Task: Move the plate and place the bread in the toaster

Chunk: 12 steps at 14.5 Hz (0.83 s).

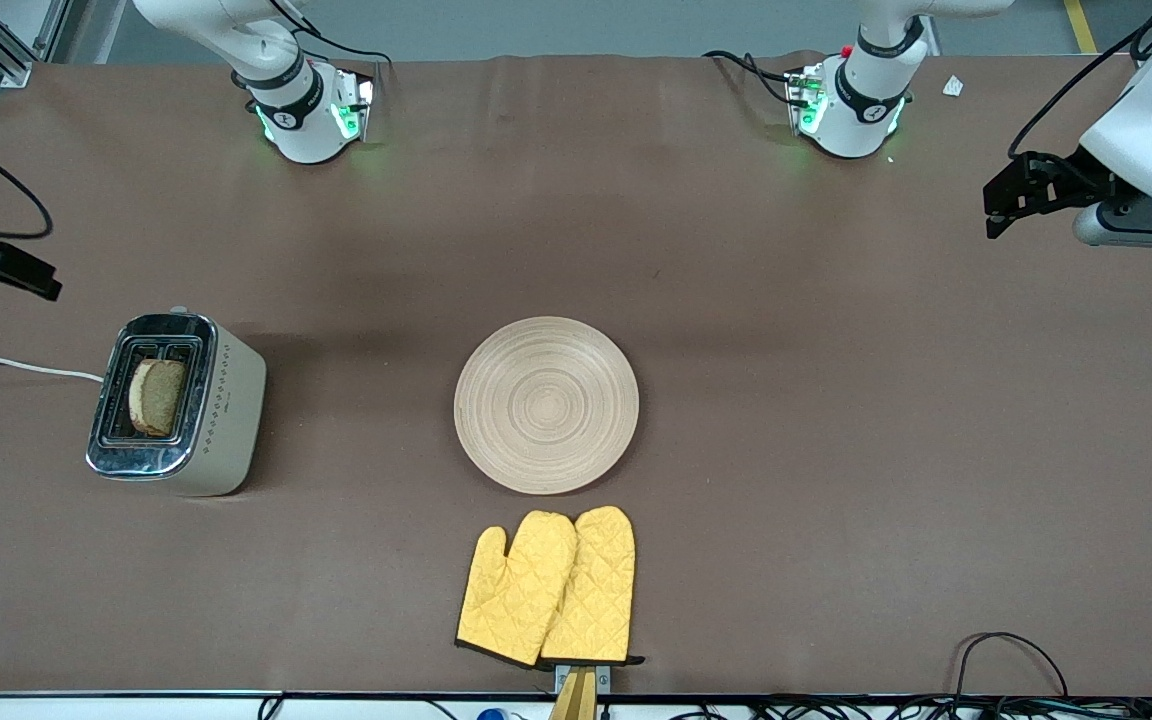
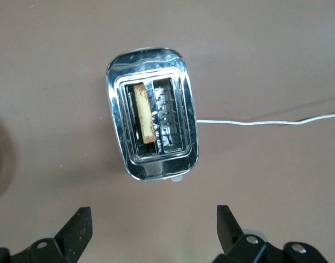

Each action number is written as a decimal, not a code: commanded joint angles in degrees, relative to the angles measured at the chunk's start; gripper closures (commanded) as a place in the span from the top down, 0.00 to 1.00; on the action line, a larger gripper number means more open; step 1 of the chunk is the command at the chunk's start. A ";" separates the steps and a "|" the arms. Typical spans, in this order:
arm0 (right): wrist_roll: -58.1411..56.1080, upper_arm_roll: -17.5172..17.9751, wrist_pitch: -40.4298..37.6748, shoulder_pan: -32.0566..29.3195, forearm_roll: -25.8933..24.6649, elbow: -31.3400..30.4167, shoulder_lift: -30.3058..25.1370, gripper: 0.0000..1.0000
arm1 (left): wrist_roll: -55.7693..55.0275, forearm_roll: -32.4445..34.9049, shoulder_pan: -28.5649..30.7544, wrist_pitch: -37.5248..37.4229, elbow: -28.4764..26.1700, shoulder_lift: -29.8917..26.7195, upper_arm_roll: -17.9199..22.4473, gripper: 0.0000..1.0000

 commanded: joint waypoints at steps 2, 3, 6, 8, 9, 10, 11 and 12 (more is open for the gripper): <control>-6.10 11.87 -0.37 -13.54 1.99 -0.83 -1.01 1.00 | 1.03 0.44 -0.10 -1.10 1.08 0.36 0.21 1.00; -6.10 12.49 -0.37 -14.08 1.99 -1.01 -2.14 1.00 | 1.03 0.44 -0.10 -1.10 1.08 0.36 0.21 1.00; -6.01 13.02 -0.64 -13.74 2.08 -1.36 -2.42 1.00 | 1.12 0.44 -0.01 -1.02 1.17 0.36 0.21 1.00; -6.01 12.94 -0.64 -13.56 2.08 -1.10 -2.42 1.00 | 1.20 0.44 -0.01 -1.10 1.08 0.36 0.21 1.00; -6.01 13.02 -0.55 -13.38 2.08 -1.10 -2.33 1.00 | 1.12 0.44 -0.01 -1.02 1.08 0.36 0.21 1.00; -5.92 13.02 -0.29 -13.21 2.08 -1.01 -2.33 1.00 | 1.20 0.44 -0.01 -1.10 1.08 0.36 0.21 1.00; -5.75 13.02 -0.29 -12.51 2.17 -1.10 -2.33 1.00 | 1.20 0.44 -0.01 -1.02 1.08 0.36 0.21 1.00; -5.49 13.02 -0.29 -11.90 2.25 -1.27 -2.42 1.00 | 1.20 0.44 -0.01 -1.02 1.17 0.36 0.21 1.00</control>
